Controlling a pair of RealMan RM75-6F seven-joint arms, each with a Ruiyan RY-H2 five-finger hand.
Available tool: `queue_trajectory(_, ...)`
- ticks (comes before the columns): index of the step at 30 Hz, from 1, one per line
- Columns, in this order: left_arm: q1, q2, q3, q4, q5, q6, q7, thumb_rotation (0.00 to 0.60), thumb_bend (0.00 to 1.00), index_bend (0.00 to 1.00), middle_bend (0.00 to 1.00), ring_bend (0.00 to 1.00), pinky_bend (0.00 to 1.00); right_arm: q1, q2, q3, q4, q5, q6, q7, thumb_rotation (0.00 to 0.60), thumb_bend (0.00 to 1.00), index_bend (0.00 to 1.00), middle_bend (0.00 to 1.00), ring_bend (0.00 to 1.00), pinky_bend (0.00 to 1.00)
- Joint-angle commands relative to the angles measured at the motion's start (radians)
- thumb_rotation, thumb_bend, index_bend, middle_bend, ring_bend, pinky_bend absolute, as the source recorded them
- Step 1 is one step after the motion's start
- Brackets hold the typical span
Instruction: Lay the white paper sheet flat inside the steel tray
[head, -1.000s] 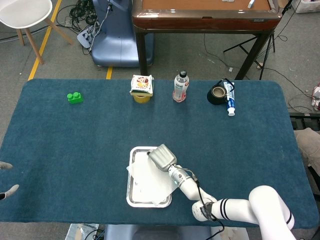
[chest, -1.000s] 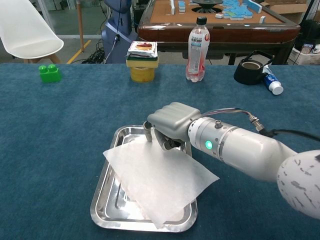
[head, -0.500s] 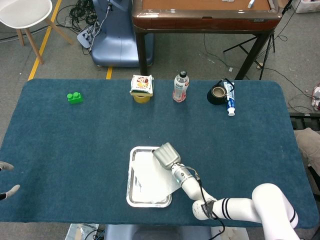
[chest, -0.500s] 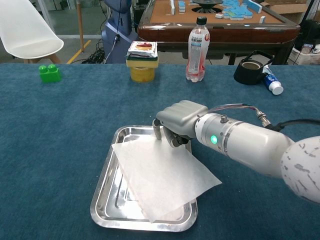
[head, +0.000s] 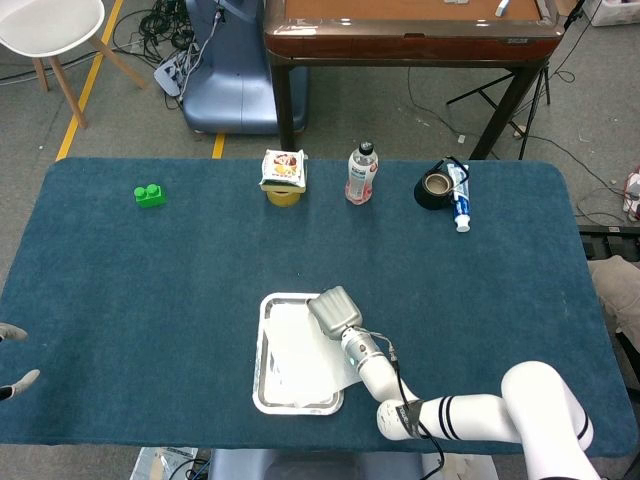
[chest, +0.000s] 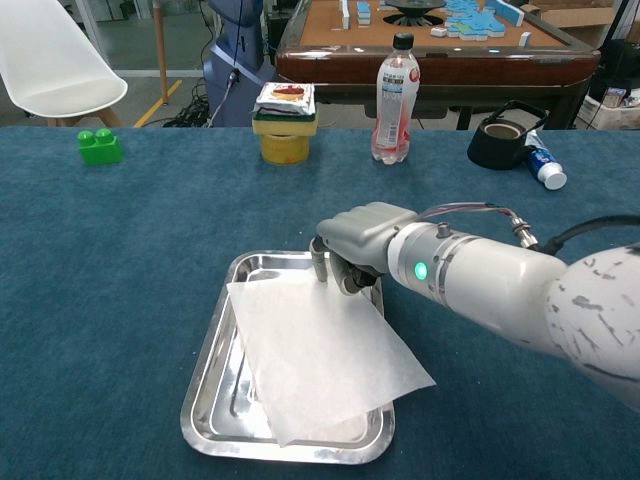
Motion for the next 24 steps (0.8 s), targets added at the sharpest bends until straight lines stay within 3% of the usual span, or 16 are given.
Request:
queue_trajectory(1, 0.0, 0.0, 0.0, 0.0, 0.0, -0.001, 0.0, 0.6, 0.01, 0.43, 0.38, 0.32, 0.47, 0.01, 0.002, 0.008, -0.017, 0.033, 0.019, -0.013, 0.6, 1.0, 0.38, 1.0, 1.0, 1.0)
queue_trajectory(24, 0.0, 0.001, 0.001, -0.001, 0.001, -0.001, 0.001, 0.6, 0.01, 0.43, 0.38, 0.32, 0.47, 0.049, -0.017, 0.047, -0.057, 0.193, 0.138, -0.06, 0.6, 1.0, 0.38, 1.0, 1.0, 1.0)
